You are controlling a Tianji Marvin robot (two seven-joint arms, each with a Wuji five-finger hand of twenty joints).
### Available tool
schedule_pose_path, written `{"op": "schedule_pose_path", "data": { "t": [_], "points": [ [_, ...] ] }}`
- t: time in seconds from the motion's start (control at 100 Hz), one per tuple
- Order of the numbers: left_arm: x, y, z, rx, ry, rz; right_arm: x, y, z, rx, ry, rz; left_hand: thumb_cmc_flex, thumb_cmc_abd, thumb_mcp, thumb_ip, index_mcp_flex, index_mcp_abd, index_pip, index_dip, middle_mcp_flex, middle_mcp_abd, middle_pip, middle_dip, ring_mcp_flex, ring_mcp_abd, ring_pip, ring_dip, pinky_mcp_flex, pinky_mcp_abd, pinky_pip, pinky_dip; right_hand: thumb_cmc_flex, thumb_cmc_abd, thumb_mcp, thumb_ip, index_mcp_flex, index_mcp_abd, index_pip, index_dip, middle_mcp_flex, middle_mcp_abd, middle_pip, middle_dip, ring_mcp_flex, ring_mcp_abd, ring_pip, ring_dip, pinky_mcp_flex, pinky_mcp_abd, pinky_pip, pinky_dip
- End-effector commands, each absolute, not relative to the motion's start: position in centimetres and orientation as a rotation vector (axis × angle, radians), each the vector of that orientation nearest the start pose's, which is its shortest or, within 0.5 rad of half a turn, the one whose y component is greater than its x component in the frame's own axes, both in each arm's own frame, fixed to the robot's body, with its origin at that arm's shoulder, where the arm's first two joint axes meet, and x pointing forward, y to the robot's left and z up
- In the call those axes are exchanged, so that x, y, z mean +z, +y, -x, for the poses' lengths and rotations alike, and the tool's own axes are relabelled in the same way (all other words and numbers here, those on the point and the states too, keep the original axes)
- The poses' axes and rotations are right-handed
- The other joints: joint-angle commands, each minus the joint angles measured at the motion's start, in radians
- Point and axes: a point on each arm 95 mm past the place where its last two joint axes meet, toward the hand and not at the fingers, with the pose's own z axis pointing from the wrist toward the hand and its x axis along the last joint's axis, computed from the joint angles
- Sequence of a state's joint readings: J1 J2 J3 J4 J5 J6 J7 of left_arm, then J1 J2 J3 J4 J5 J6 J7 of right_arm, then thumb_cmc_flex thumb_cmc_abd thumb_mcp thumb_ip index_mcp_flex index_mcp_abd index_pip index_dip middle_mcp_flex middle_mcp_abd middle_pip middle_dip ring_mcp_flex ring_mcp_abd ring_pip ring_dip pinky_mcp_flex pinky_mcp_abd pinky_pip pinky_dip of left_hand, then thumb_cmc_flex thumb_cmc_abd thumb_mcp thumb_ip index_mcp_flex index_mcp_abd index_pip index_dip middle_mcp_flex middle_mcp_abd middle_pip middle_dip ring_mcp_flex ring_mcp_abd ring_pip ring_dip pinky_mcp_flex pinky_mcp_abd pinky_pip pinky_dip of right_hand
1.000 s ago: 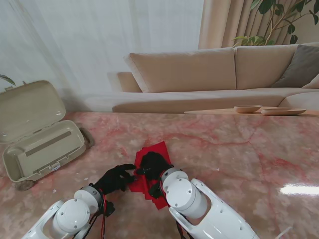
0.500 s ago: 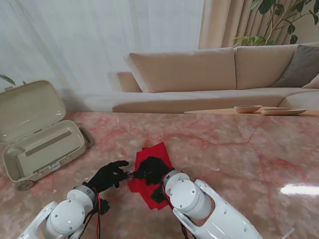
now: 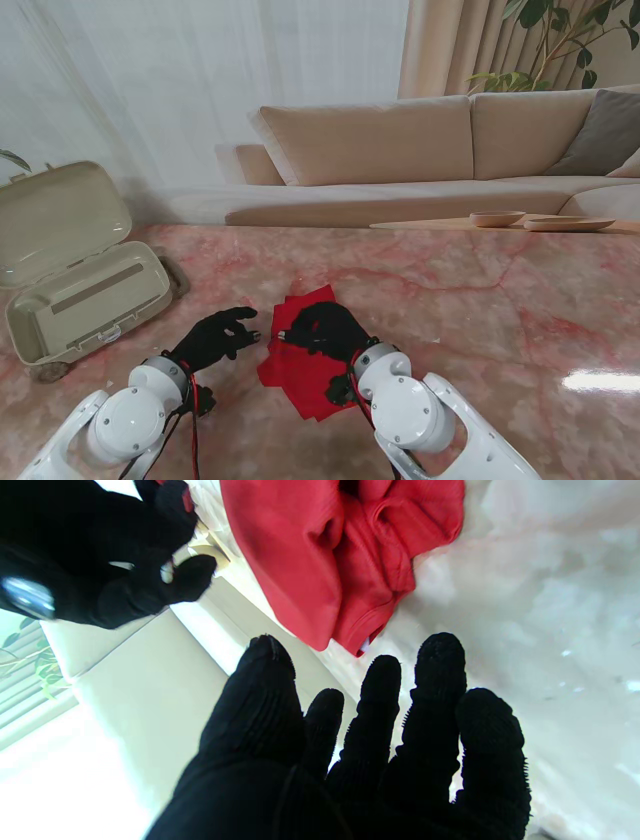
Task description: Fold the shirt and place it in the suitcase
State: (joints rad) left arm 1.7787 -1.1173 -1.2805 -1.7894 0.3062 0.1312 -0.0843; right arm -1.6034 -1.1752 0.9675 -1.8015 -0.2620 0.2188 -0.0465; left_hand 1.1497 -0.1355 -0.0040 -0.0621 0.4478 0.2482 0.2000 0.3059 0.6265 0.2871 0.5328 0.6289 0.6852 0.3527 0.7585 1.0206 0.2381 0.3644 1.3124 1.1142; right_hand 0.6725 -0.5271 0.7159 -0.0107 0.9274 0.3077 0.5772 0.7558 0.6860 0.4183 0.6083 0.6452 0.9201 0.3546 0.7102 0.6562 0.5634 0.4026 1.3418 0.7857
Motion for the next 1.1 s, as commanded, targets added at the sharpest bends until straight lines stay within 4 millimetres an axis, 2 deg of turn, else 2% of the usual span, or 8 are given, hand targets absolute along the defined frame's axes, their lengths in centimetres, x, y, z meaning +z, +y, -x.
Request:
{"op": "schedule_pose_path", "data": {
  "t": [0.0,0.13,0.33,0.44,0.65,0.72,0.91,1.09],
  "points": [
    [-32.4,-1.4,-35.1,-1.808,1.144,2.012,-31.8,11.8,-33.4,-2.033,-1.274,2.134,0.01,0.046,-0.02,0.021,0.016,-0.05,0.018,0.019,-0.03,-0.005,-0.031,-0.019,-0.028,0.037,-0.04,-0.031,-0.012,0.021,-0.003,-0.016,-0.023,0.01,-0.018,-0.009,-0.004,-0.033,-0.013,0.01,0.011,-0.024,-0.015,-0.019,-0.024,0.014,-0.018,-0.013,-0.013,0.022,-0.016,-0.024],
    [-31.1,-2.0,-36.4,-1.854,1.172,1.95,-31.7,10.3,-32.5,-2.083,-1.31,2.109,0.011,0.041,-0.02,0.021,0.025,-0.077,0.03,0.027,-0.044,-0.007,-0.079,-0.062,-0.065,0.034,-0.117,-0.104,-0.033,0.028,-0.056,-0.042,-0.02,0.014,-0.027,-0.009,-0.006,-0.039,-0.004,-0.001,0.034,-0.032,-0.035,-0.033,-0.026,0.027,-0.097,-0.042,-0.024,0.039,-0.058,-0.05],
    [-29.6,-3.4,-38.6,-1.916,1.213,1.863,-32.5,8.2,-31.0,-2.091,-1.354,2.086,0.007,0.031,-0.019,0.021,0.013,-0.141,0.04,0.035,-0.116,0.0,-0.172,-0.15,-0.155,0.022,-0.257,-0.231,-0.109,0.042,-0.217,-0.172,-0.014,0.018,-0.038,-0.009,-0.008,-0.046,0.009,-0.015,0.06,-0.039,-0.062,-0.051,-0.035,0.027,-0.239,-0.117,-0.042,0.054,-0.137,-0.116],
    [-29.1,-4.2,-40.0,-1.945,1.228,1.826,-32.8,7.3,-30.3,-2.093,-1.359,2.09,0.011,0.023,-0.017,0.021,0.01,-0.173,0.048,0.037,-0.138,-0.002,-0.191,-0.171,-0.185,0.012,-0.283,-0.253,-0.134,0.033,-0.246,-0.202,-0.014,0.022,-0.043,-0.008,-0.009,-0.048,0.012,-0.021,0.072,-0.045,-0.076,-0.062,-0.035,0.026,-0.279,-0.14,-0.045,0.059,-0.156,-0.141],
    [-28.9,-5.6,-42.7,-1.978,1.278,1.777,-33.0,6.6,-29.3,-2.084,-1.336,2.086,0.024,-0.003,-0.015,0.021,0.013,-0.207,0.062,0.039,-0.152,-0.005,-0.197,-0.182,-0.202,0.006,-0.292,-0.26,-0.146,0.027,-0.256,-0.214,-0.01,0.033,-0.052,-0.007,-0.009,-0.048,0.014,-0.025,0.084,-0.041,-0.085,-0.068,-0.041,0.034,-0.301,-0.152,-0.05,0.063,-0.177,-0.164],
    [-29.1,-5.9,-43.5,-1.975,1.304,1.768,-33.1,6.6,-29.1,-2.081,-1.335,2.079,0.026,-0.011,-0.015,0.021,0.012,-0.216,0.067,0.039,-0.153,-0.019,-0.196,-0.184,-0.206,0.002,-0.293,-0.262,-0.149,0.028,-0.258,-0.216,-0.01,0.036,-0.055,-0.006,-0.008,-0.049,0.014,-0.026,0.085,-0.042,-0.087,-0.068,-0.042,0.033,-0.304,-0.155,-0.049,0.062,-0.181,-0.17],
    [-29.9,-6.8,-45.2,-1.963,1.363,1.808,-33.4,6.6,-28.7,-2.064,-1.321,2.068,0.024,-0.03,-0.016,0.021,-0.001,-0.233,0.071,0.031,-0.172,-0.023,-0.208,-0.199,-0.22,0.02,-0.309,-0.274,-0.153,0.034,-0.263,-0.22,-0.006,0.042,-0.06,-0.005,-0.008,-0.048,0.015,-0.027,0.09,-0.039,-0.089,-0.07,-0.044,0.035,-0.313,-0.161,-0.047,0.063,-0.193,-0.187],
    [-31.0,-7.6,-46.3,-1.952,1.427,1.842,-33.7,6.7,-28.4,-2.049,-1.313,2.063,0.01,-0.038,-0.018,0.019,-0.007,-0.242,0.072,0.023,-0.173,-0.026,-0.213,-0.208,-0.222,0.017,-0.312,-0.28,-0.155,0.039,-0.27,-0.228,0.012,0.035,-0.054,-0.005,-0.015,-0.051,0.033,-0.036,0.099,-0.038,-0.091,-0.071,-0.034,0.034,-0.317,-0.168,-0.033,0.063,-0.201,-0.21]
  ]
}}
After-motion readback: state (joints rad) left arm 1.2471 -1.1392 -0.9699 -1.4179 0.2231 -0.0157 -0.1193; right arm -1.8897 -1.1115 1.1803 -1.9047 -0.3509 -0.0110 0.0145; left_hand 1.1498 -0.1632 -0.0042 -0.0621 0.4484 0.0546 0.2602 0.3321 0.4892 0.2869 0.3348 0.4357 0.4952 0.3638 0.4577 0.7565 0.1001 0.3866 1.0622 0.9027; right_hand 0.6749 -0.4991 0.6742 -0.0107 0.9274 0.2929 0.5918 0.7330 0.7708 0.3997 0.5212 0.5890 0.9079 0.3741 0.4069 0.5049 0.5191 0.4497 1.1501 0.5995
